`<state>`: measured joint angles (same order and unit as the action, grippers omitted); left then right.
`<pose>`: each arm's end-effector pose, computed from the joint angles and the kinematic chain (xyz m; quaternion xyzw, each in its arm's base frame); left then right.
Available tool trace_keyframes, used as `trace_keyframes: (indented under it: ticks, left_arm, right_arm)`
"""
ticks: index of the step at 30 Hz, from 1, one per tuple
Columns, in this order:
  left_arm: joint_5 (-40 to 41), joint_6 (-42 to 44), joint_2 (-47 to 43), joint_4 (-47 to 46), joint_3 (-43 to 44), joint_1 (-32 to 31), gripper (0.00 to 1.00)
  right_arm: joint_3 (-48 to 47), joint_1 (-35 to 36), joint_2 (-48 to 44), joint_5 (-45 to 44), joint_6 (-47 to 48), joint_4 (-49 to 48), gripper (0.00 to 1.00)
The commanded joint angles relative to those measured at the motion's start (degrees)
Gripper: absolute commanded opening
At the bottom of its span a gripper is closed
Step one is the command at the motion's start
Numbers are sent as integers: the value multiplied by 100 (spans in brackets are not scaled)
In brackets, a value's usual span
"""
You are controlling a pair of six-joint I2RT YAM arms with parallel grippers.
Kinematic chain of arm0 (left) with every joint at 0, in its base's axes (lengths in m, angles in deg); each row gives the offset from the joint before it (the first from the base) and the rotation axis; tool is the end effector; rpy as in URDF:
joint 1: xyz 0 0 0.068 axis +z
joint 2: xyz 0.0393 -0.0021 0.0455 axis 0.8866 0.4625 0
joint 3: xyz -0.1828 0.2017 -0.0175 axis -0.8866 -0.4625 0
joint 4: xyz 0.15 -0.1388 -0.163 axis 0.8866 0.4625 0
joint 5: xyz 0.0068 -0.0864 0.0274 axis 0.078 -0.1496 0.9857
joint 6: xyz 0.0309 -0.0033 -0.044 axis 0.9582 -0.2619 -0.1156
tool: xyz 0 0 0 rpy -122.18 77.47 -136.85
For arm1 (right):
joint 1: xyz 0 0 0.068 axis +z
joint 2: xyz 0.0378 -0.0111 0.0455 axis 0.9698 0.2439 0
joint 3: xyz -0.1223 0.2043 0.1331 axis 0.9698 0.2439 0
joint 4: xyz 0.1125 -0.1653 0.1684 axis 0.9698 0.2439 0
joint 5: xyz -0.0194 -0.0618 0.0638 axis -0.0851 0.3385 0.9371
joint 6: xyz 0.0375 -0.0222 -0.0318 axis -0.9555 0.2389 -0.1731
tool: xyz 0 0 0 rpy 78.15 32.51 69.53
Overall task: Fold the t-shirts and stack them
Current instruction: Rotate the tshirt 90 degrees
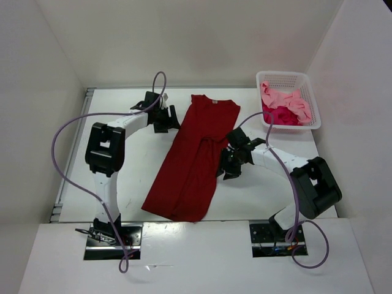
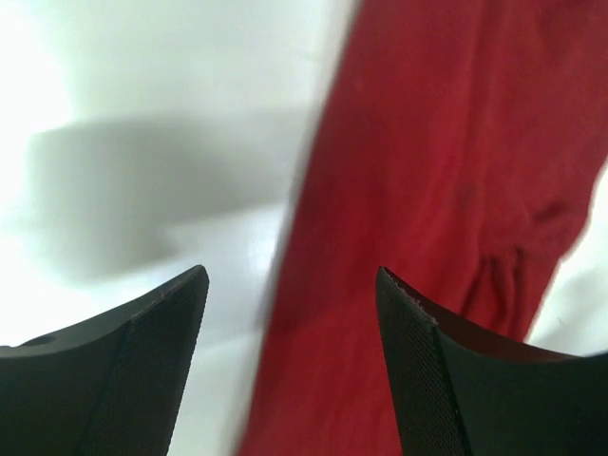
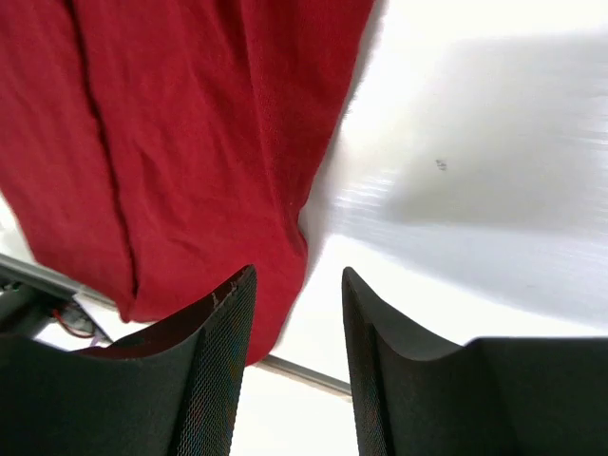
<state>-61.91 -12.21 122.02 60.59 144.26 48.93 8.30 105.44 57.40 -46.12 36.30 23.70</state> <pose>0.4422 -0.1160 0.1875 -0.0857 0.9228 -0.2458 0.2839 0.2383 0.1453 0.1741 0.0541 0.9745 0.2018 0.0822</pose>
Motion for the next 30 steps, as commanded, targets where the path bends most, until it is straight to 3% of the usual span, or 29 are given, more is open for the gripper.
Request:
trace_keyframes:
  ticks: [1, 9, 12, 14, 15, 18, 20, 23, 30]
  left_arm:
    - [4, 185, 551, -317, 663, -54, 79]
    - [-391, 247, 2257, -45, 3193, -291, 79]
    - [-462, 247, 2864, 183, 4168, -344, 69]
    - [-523, 177, 3373, 323, 5027, -344, 57]
    - [-523, 107, 3697, 472, 5328, -344, 42]
    - [-383, 53, 4033, 640, 6181, -344, 19]
    - [-103, -8, 4104, 492, 6272, -344, 8]
    - [187, -210, 4043, 377, 6324, -205, 1]
    - [670, -860, 3534, 315, 5640, 508, 0]
  right_arm:
    - [-87, -152, -286, 228, 259, 192, 47]
    - [-34, -152, -286, 395, 102, -248, 46]
    - [-34, -152, -226, 395, 102, -248, 45]
    - [-87, -152, -225, 334, 102, -248, 45]
    - [-148, -152, -225, 334, 102, -248, 45]
    - [-201, -205, -163, 334, 102, -248, 45]
    - [-201, -266, -111, 334, 154, -248, 45]
    - [-201, -319, -50, 334, 277, -248, 45]
    - [-324, -372, 144, 334, 462, -248, 45]
